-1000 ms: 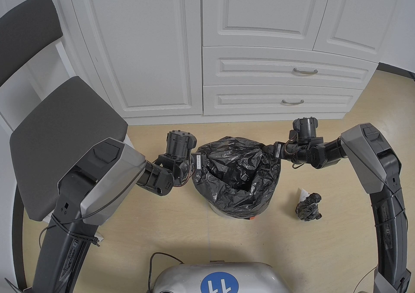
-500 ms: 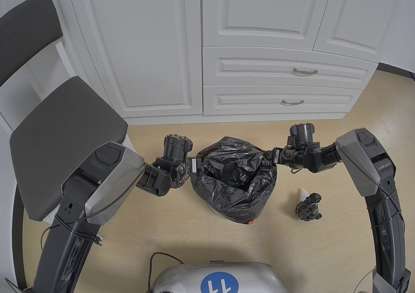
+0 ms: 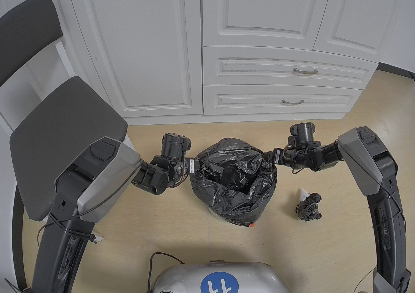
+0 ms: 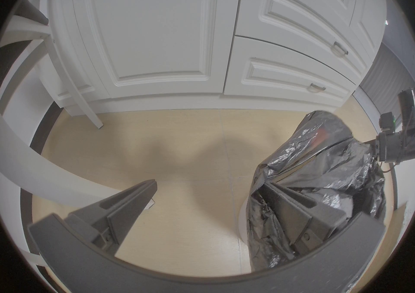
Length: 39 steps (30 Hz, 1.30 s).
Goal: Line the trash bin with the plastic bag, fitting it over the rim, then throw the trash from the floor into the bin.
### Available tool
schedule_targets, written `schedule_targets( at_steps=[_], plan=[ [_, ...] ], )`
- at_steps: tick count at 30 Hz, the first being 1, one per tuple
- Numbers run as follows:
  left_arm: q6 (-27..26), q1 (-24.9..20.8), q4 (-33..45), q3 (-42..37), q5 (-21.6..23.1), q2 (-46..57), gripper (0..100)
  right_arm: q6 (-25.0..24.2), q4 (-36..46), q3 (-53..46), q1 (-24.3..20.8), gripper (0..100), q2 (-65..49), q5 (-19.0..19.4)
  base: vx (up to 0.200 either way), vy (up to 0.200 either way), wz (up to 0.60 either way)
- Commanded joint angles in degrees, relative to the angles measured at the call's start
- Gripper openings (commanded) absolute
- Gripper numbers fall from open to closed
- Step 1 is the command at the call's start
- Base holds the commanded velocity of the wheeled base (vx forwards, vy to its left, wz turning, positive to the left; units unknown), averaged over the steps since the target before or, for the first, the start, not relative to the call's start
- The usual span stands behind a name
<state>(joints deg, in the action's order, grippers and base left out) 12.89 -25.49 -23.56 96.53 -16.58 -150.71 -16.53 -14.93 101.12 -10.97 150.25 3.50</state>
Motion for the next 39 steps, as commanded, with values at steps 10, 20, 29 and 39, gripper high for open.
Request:
schedule_targets(
  at_steps=[10, 20, 29, 39],
  plan=[
    [0.12, -0.79, -3.15, -3.89, 0.67, 4.64, 100, -3.77, -1.68, -0.40, -2.56, 100, -2.59, 0.28, 0.000, 0.000, 0.00],
    [-0.40, -1.93, 6.25, 7.10, 0.93, -4.41, 100, -3.42, -1.15, 1.18, -1.86, 100, 1.10, 0.19, 0.000, 0.000, 0.00],
    [-0.23, -0.35, 11.17, 13.25, 0.85, -7.40, 100, -3.42, 0.61, 3.38, -1.68, 100, 2.77, 0.10, 0.000, 0.000, 0.00],
    [0.30, 0.44, 11.35, 11.84, 0.67, -1.87, 100, -3.07, 0.08, -6.02, -1.95, 100, -11.12, 0.02, 0.000, 0.000, 0.00]
  ],
)
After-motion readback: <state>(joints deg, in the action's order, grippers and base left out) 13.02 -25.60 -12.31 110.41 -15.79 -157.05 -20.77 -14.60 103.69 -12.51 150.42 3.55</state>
